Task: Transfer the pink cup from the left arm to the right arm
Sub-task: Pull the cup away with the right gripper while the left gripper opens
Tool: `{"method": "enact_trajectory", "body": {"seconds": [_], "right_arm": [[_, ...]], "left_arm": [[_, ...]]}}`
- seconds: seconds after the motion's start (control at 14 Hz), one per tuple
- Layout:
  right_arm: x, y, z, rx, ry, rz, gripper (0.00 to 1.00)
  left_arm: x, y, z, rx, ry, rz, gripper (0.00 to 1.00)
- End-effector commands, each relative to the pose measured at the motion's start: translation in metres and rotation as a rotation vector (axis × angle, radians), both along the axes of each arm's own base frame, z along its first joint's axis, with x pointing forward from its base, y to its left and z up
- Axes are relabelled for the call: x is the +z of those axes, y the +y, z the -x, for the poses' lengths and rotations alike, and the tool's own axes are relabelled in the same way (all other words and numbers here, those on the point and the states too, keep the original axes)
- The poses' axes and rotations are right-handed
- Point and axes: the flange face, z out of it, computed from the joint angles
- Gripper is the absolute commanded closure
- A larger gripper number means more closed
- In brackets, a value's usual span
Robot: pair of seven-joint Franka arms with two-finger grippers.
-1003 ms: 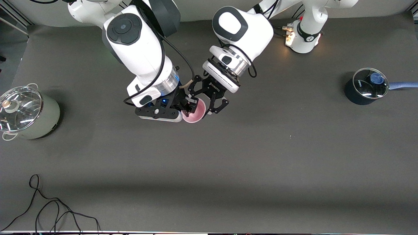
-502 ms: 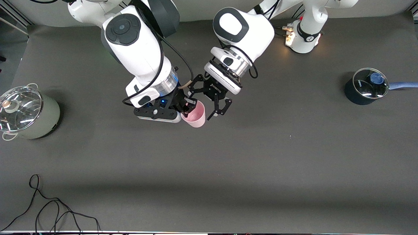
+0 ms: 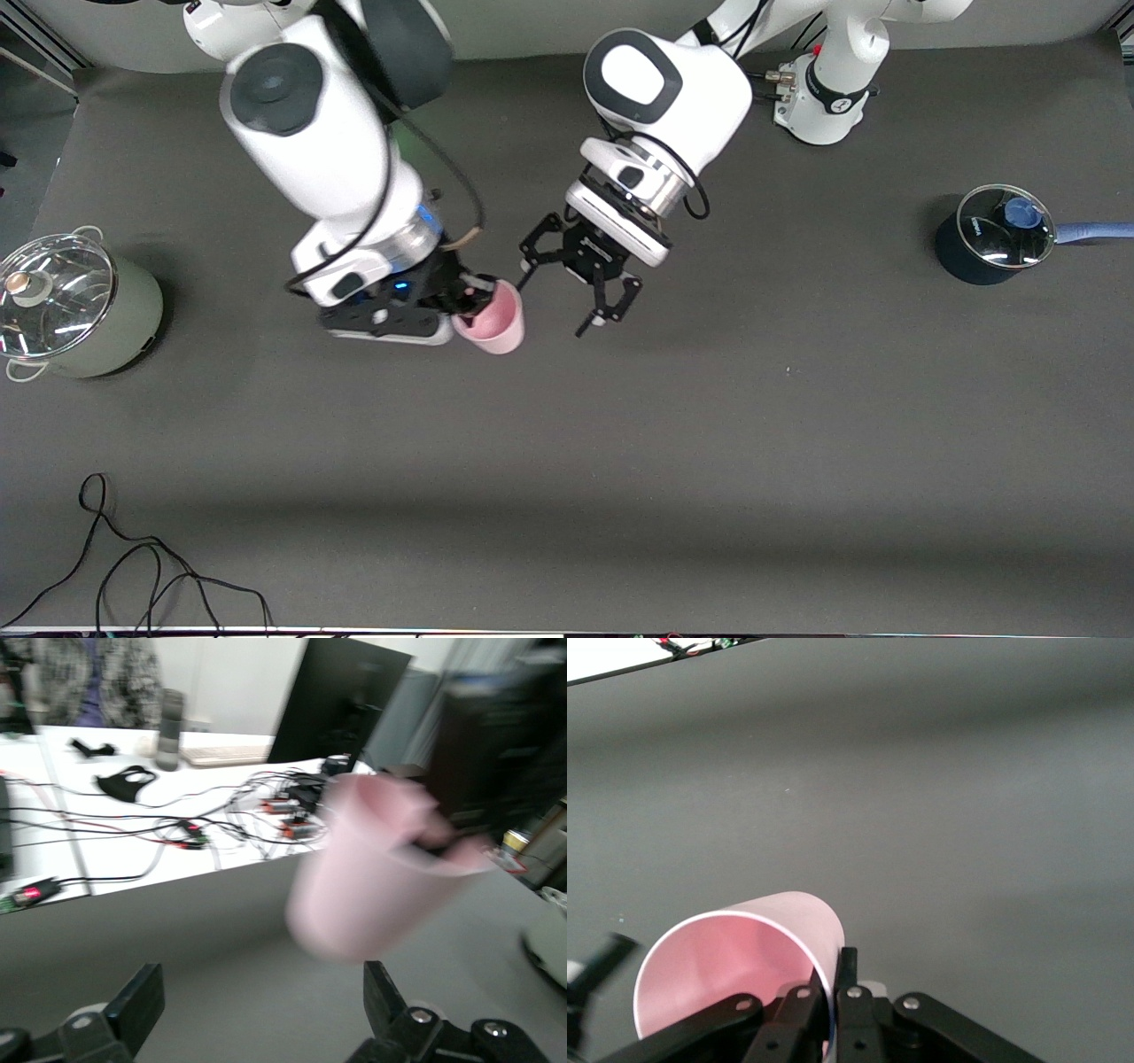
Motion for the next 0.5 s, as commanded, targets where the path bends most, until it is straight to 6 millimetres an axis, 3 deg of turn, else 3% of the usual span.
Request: {"method": "enact_trajectory", "body": {"seconds": [0.0,0.22,0.43], "right_arm": [[0.025,-0.066,-0.006,0.048,0.022,0.032,1.00],[0.014,-0.149,-0.022,0.156,0.057,0.073,1.00],[-0.016,-0.224,-0.032,0.225,0.097,0.110,1.00]], "left_arm": [[-0.004,0.047,-0.038,0.125,0.002,-0.006,0.00],[-0.020,0.093,-0.069,0.215,-0.002,-0.056,0.00],[-0.035,0.128,-0.086,0.275,0.001,-0.104,0.00]]}}
